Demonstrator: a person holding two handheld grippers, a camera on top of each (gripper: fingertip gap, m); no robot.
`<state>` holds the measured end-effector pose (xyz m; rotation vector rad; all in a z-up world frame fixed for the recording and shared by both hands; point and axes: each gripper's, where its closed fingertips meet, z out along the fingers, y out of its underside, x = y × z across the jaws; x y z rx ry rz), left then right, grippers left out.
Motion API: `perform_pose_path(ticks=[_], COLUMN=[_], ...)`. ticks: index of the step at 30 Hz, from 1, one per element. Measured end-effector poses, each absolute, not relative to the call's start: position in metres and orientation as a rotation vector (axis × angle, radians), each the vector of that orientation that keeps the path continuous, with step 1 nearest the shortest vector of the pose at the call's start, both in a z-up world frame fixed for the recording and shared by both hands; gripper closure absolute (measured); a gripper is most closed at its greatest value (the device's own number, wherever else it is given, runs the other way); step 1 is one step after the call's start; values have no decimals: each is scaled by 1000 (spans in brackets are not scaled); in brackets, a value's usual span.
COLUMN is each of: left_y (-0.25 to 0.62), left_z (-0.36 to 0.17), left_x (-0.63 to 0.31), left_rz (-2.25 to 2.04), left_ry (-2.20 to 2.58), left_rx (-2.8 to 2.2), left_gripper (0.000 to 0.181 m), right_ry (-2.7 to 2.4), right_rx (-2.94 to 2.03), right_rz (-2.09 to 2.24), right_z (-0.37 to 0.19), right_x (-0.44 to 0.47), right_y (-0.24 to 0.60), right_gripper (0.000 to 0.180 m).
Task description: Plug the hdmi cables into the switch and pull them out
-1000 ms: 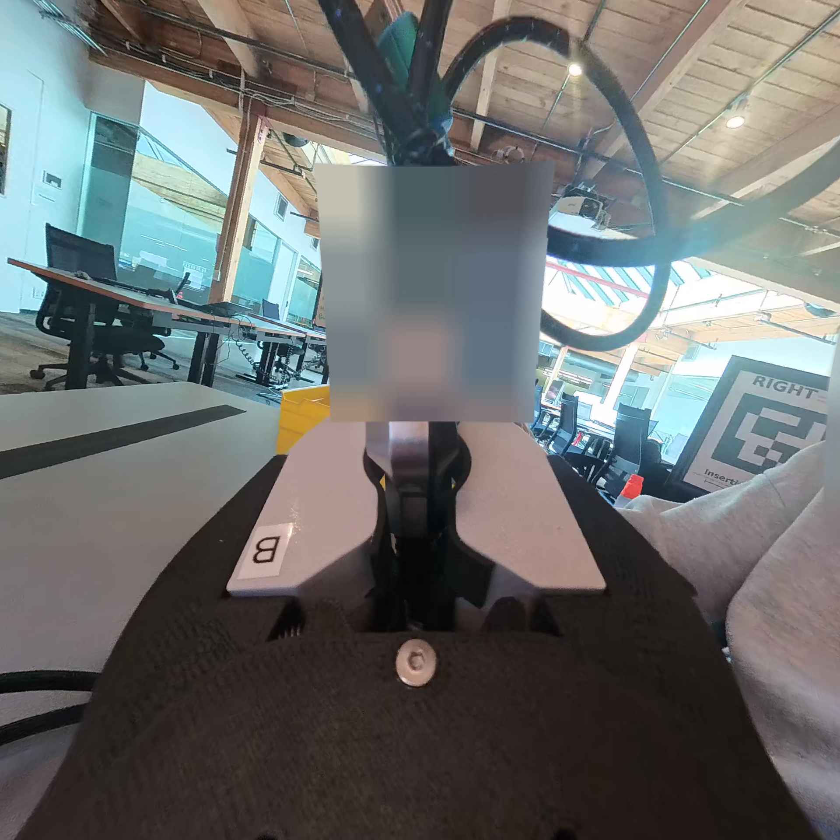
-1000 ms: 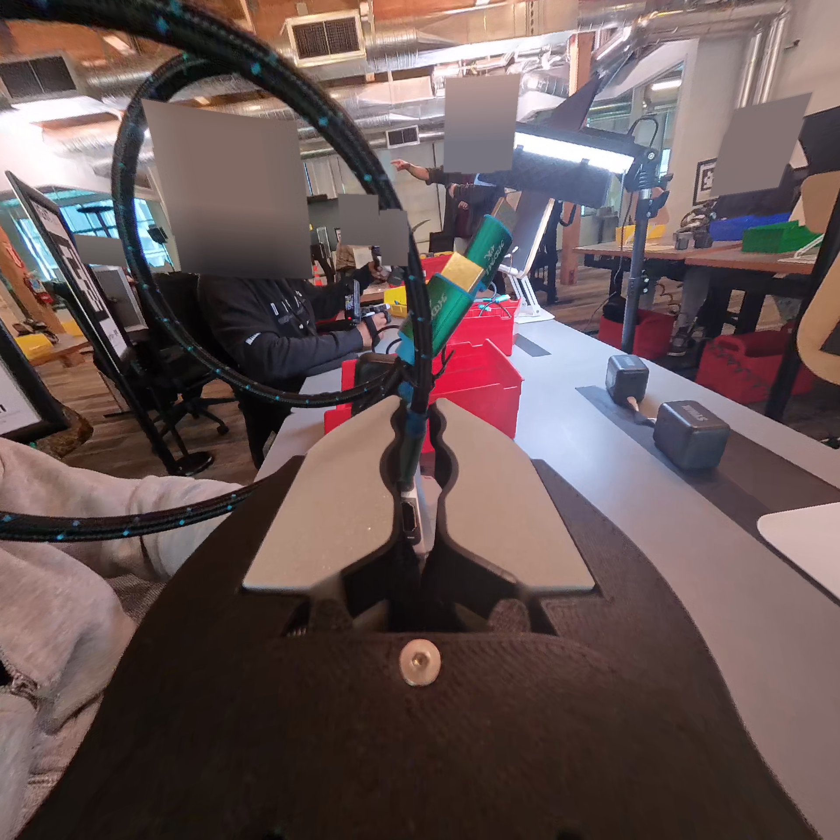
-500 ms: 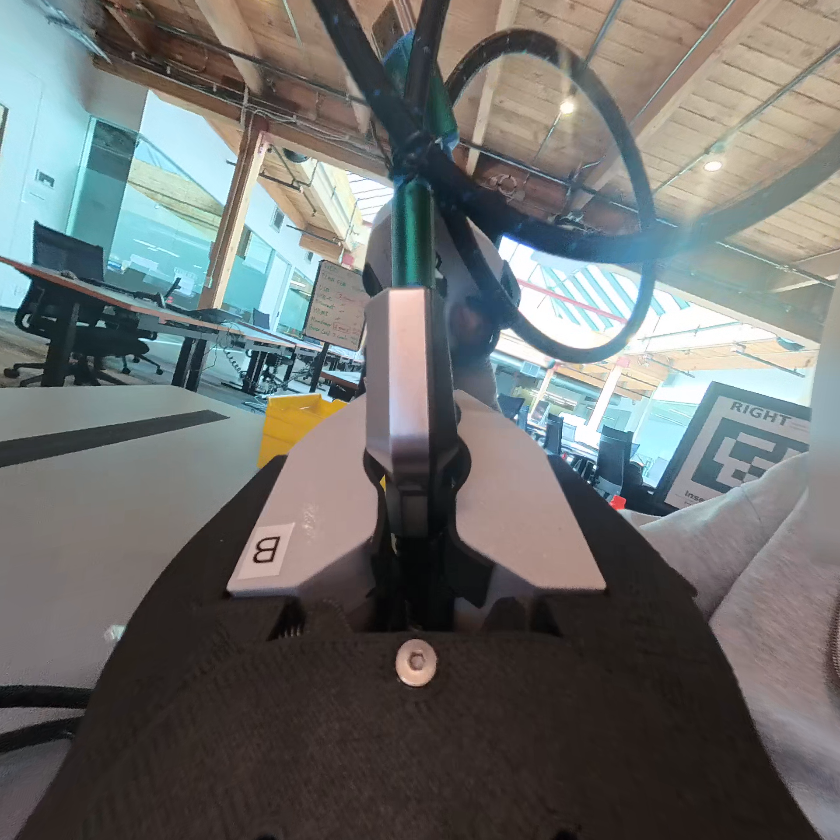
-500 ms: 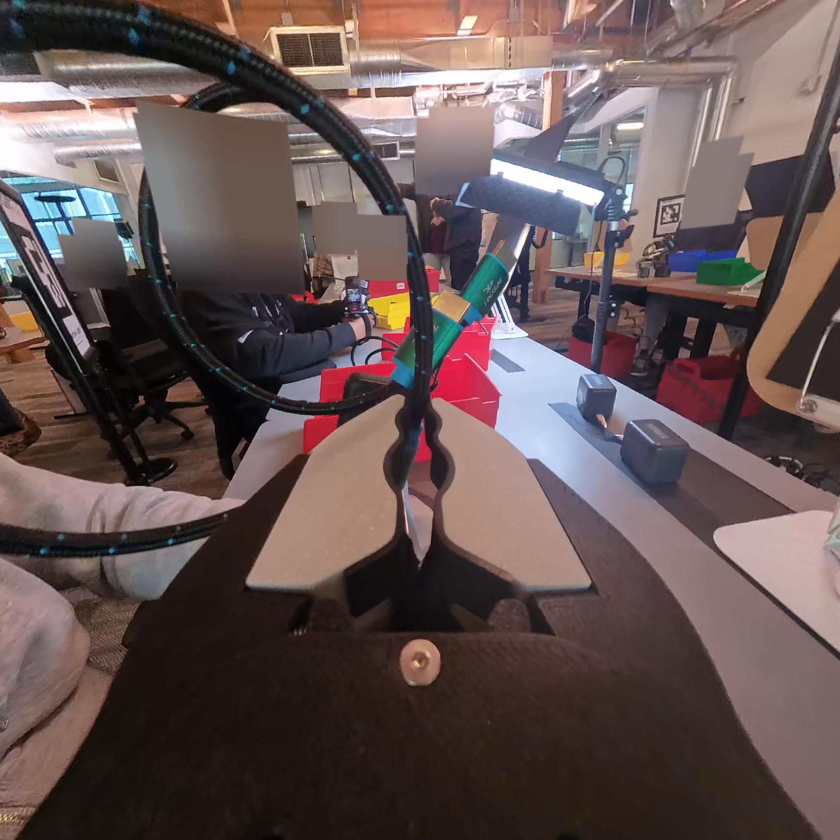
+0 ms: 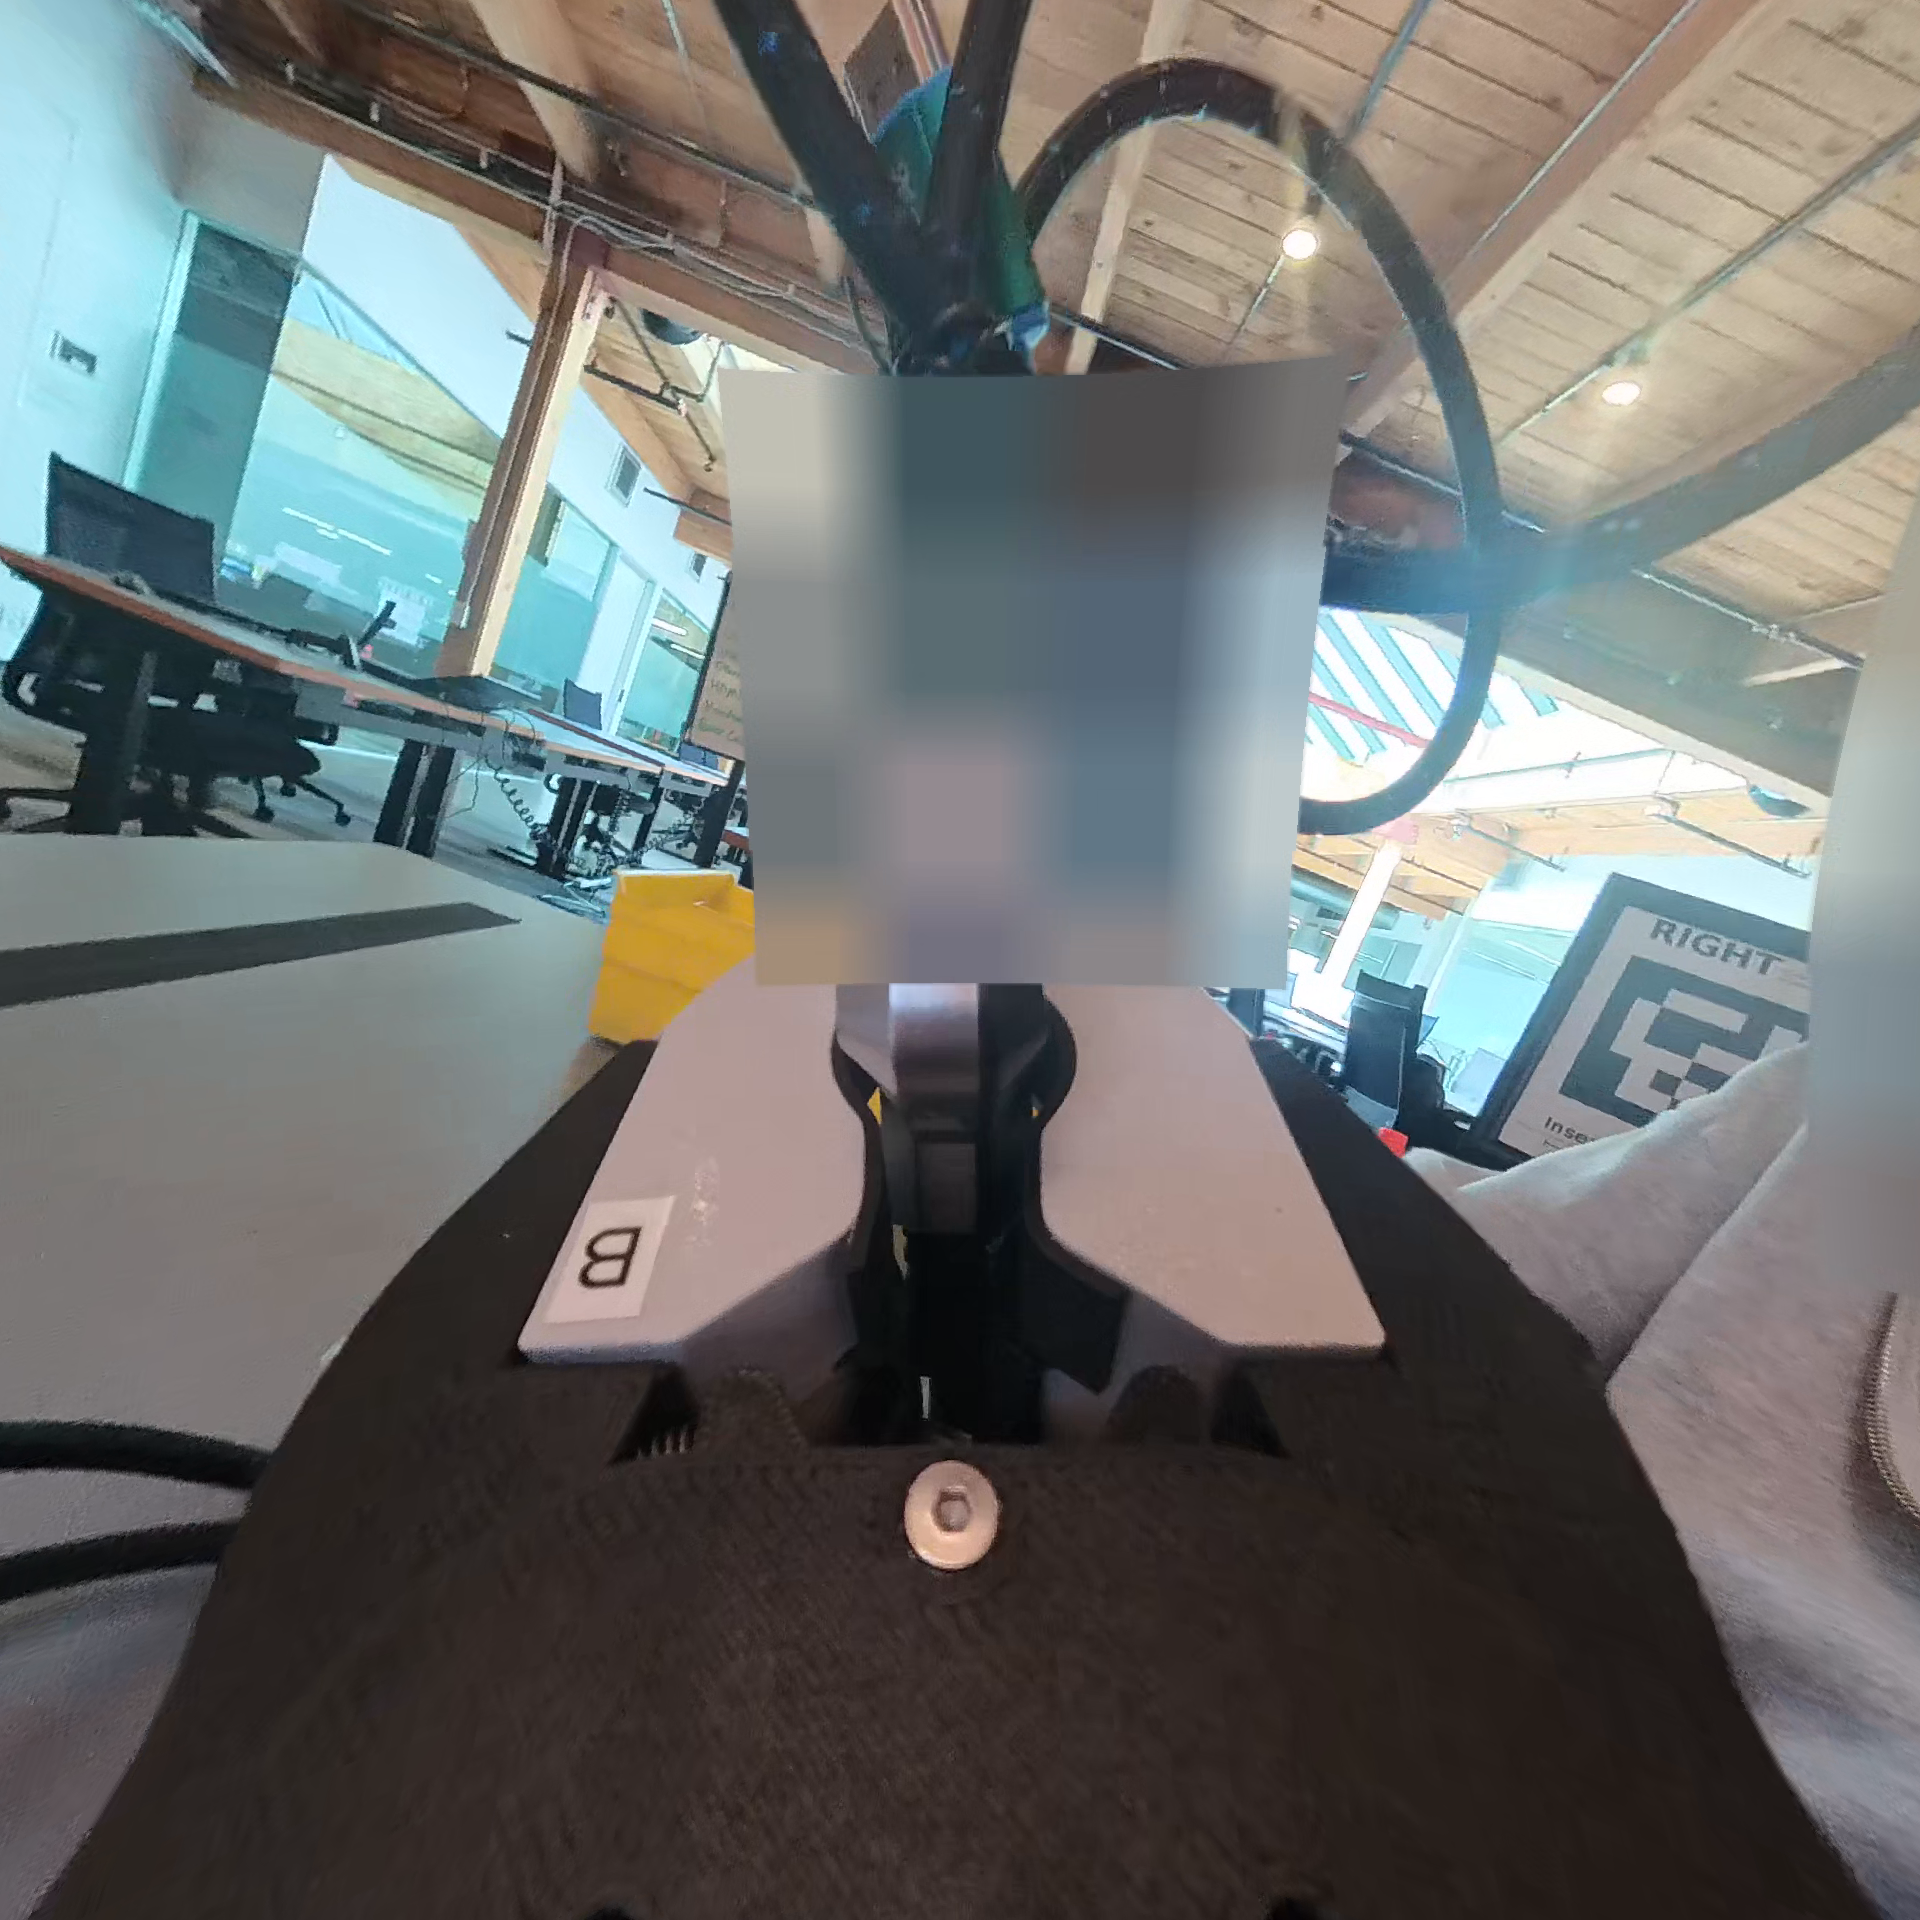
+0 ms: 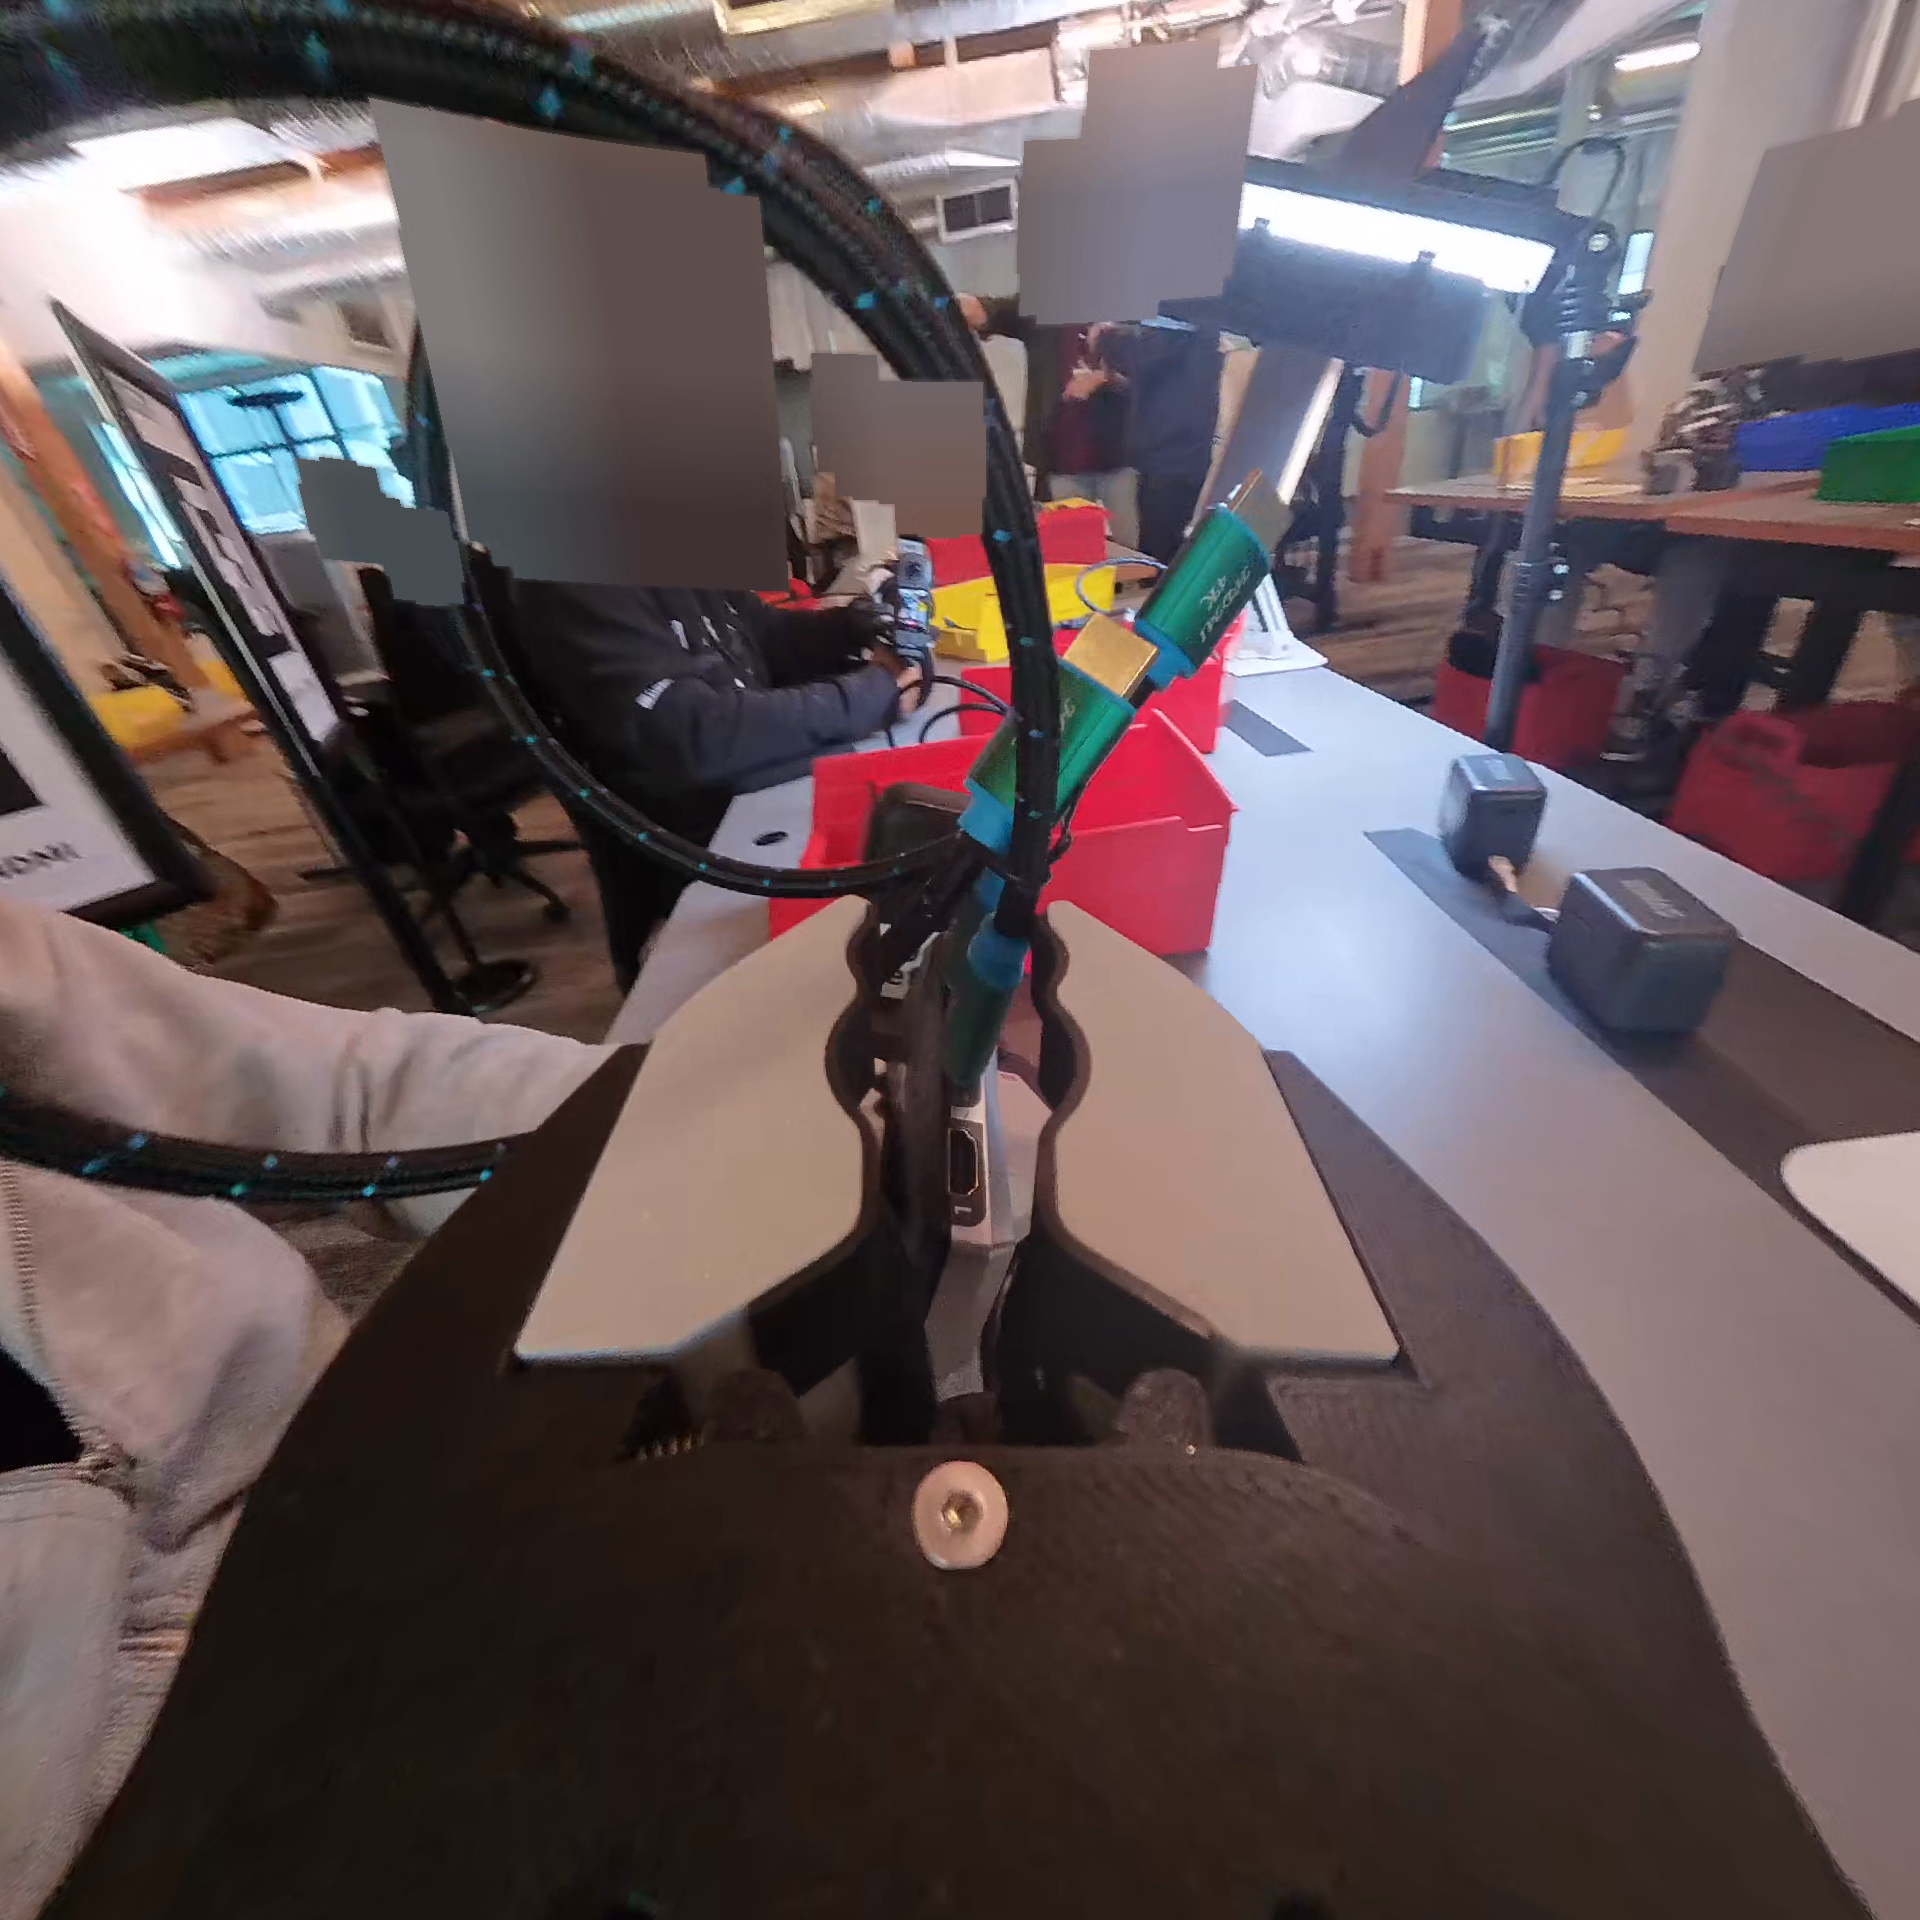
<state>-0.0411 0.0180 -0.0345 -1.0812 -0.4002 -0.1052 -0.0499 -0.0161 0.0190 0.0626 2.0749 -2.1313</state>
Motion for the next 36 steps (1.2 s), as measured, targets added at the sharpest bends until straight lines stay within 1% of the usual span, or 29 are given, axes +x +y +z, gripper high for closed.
perform_pose_path(ticks=[6,9,10,11,14,15,18,20,25,26,33,36], left_y=[13,14,15,15,12,11,9,11,22,24,17,15], left_z=[-39,-43,-43,-42,-41,-40,-41,-43,-46,-48,-31,-31], left_x=[-51,-52,-52,-51,-52,-53,-55,-54,-45,-45,-47,-49], left_rz=[-70,-88,-86,-83,-71,-71,-78,-92,-98,-85,-24,-17], left_ry=[-460,-469,-467,-465,-467,-472,-484,-478,-427,-423,-447,-460], left_rx=[-1075,-1082,-1088,-1090,-1079,-1075,-1063,-1074,-1137,-1155,-1040,-1031], left_gripper=[159,159,159,159,159,159,159,159,159,159,159,159], right_ry=[2164,2227,2247,2242,2086,2084,2188,2189,2180,2166,1987,1993], right_rx=[129,112,89,87,110,120,120,82,28,1,50,100], right_rz=[-2115,-2118,-2128,-2135,-2265,-2264,-2115,-2016,-1927,-1923,-2082,-2101], right_z=[7,1,0,2,24,24,6,-6,-23,-23,-2,-1], right_x=[-63,-68,-69,-69,-72,-74,-74,-67,-56,-51,-50,-52], right_y=[-17,-16,-14,-12,0,3,1,-6,-23,-25,-36,-37], right_gripper=[150,174,175,180,180,177,154,150,158,165,169,169])
